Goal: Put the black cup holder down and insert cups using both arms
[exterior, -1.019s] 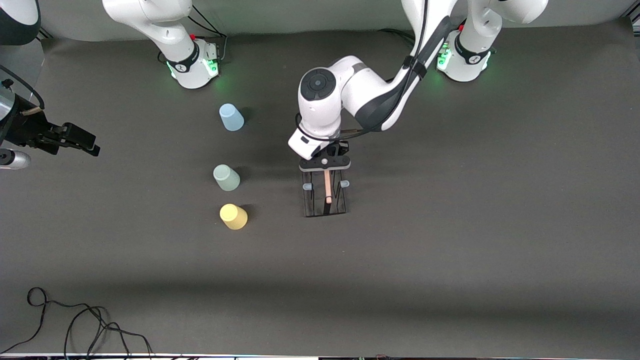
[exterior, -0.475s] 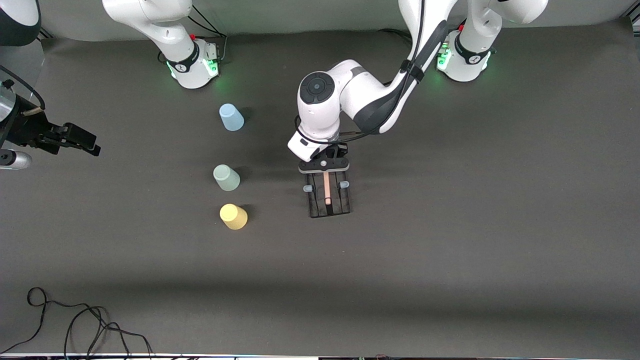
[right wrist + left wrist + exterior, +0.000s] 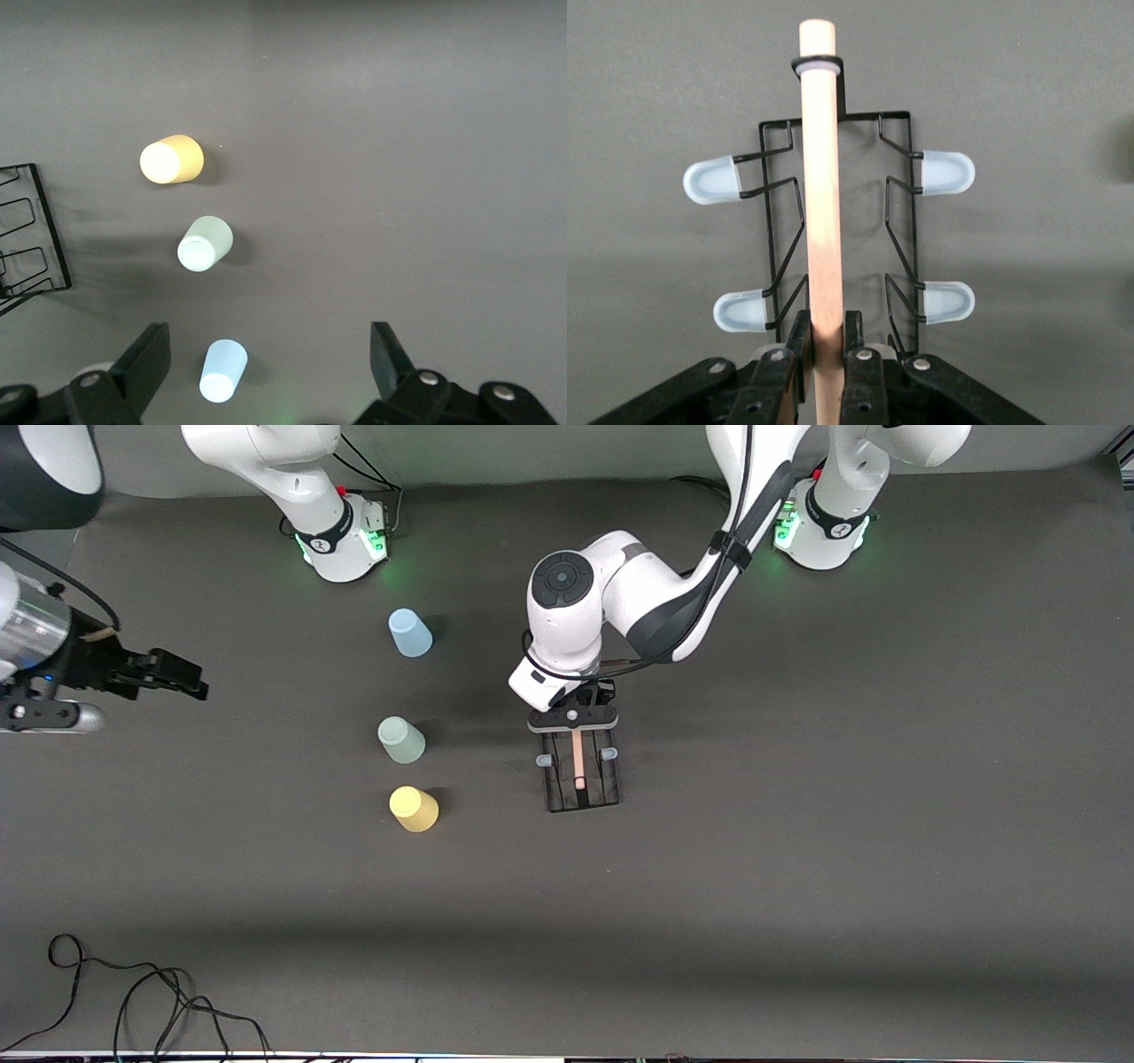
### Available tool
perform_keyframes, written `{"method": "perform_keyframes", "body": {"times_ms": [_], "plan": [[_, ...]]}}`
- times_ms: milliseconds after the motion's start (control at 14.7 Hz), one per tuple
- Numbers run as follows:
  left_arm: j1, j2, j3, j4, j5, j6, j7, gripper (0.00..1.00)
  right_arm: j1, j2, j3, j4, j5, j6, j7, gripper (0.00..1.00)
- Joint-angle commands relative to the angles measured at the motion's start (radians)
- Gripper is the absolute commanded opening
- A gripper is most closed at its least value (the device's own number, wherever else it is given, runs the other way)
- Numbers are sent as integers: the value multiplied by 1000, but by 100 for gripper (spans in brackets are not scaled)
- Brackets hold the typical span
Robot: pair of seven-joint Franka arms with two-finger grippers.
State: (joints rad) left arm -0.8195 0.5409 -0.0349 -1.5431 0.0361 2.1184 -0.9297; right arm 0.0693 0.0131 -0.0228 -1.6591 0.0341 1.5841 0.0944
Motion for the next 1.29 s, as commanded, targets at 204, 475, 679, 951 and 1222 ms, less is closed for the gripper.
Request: {"method": "perform_keyframes", "body": {"times_ms": [204, 475, 679, 951, 1222], "plan": [[-6, -19, 18, 12, 8, -15, 11, 70, 66, -21, -2, -249, 20, 268, 14, 100], [54, -106, 18, 23, 1, -81, 43, 96, 158, -35, -3, -445, 20, 497, 134, 100], [156, -200, 13, 40, -13, -239, 173, 99, 182, -10, -2, -533, 20, 595, 188, 100], [305, -280, 21, 34, -4, -299, 293, 99, 205, 86, -2, -561, 20, 666, 188, 100], [483, -286, 21, 31, 10, -328, 532, 98, 214, 189, 1, -561, 48, 784, 189, 100]]}}
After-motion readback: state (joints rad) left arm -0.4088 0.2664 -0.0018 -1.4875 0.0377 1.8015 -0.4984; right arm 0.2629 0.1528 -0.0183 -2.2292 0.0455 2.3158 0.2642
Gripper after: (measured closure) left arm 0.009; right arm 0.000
